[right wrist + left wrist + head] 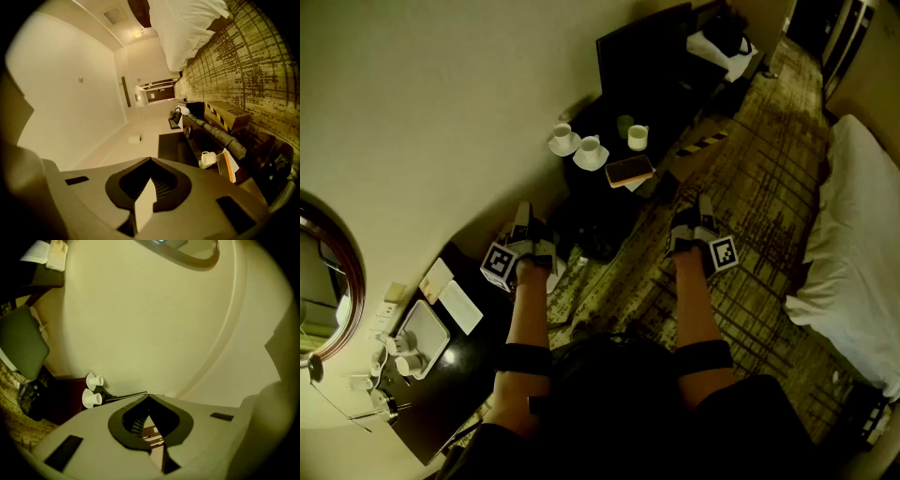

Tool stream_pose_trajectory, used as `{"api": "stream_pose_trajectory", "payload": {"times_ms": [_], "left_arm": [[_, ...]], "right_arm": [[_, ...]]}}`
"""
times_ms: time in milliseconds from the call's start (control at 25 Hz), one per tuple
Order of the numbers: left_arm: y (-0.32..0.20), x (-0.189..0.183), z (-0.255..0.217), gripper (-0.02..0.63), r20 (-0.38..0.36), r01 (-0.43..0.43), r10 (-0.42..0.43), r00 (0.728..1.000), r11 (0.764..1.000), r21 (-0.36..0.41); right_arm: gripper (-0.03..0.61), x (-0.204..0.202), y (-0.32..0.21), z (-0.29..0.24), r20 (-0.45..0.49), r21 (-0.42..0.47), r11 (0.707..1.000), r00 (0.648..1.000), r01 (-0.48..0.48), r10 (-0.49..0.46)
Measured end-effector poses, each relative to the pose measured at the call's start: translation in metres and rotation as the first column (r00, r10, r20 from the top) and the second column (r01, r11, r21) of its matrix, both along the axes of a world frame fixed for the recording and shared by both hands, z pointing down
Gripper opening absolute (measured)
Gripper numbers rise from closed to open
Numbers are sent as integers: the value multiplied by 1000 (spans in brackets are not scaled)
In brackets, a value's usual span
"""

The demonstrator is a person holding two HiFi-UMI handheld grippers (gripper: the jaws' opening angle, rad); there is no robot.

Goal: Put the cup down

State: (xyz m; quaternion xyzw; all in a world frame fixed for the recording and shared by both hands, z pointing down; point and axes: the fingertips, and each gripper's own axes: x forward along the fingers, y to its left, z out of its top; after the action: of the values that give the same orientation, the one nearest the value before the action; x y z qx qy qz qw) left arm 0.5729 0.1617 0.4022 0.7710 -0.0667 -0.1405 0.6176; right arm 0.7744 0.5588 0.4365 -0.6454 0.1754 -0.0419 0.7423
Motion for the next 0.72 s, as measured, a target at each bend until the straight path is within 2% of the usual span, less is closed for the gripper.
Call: {"api": "stream_pose_trajectory", "payload": {"times_ms": [160, 280, 360, 440, 520, 600, 640, 720], "left_arm": [[6, 0, -6, 5, 43, -9, 6, 999, 997, 76], [4, -4, -10, 5, 102, -1, -14, 995, 990, 142], [5, -6, -13, 5, 131, -10, -15, 991, 982, 188], [8, -5, -16, 5, 162, -41, -3, 987, 963, 265], [12, -1, -18, 5, 217, -90, 6, 976, 921, 378], [16, 2, -19, 5, 298, -138, -16, 955, 862, 488], [18, 3, -19, 5, 336, -164, -33, 941, 826, 539], [19, 5, -18, 5, 405, -219, -72, 912, 749, 625]], "right_arm": [[3, 4, -5, -10, -34, -96, 994, 998, 58, -61], [3, 6, -18, -17, -56, -176, 978, 991, 110, -122], [3, 3, -26, -17, -53, -235, 961, 985, 146, -163], [3, 1, -31, -15, -54, -323, 929, 977, 180, -208], [3, -1, -34, -17, -60, -454, 867, 964, 205, -260], [3, -5, -41, -23, -59, -596, 772, 946, 223, -318], [3, -8, -48, -26, -60, -672, 706, 933, 225, -355], [3, -16, -63, -30, -56, -821, 533, 899, 207, -434]]}}
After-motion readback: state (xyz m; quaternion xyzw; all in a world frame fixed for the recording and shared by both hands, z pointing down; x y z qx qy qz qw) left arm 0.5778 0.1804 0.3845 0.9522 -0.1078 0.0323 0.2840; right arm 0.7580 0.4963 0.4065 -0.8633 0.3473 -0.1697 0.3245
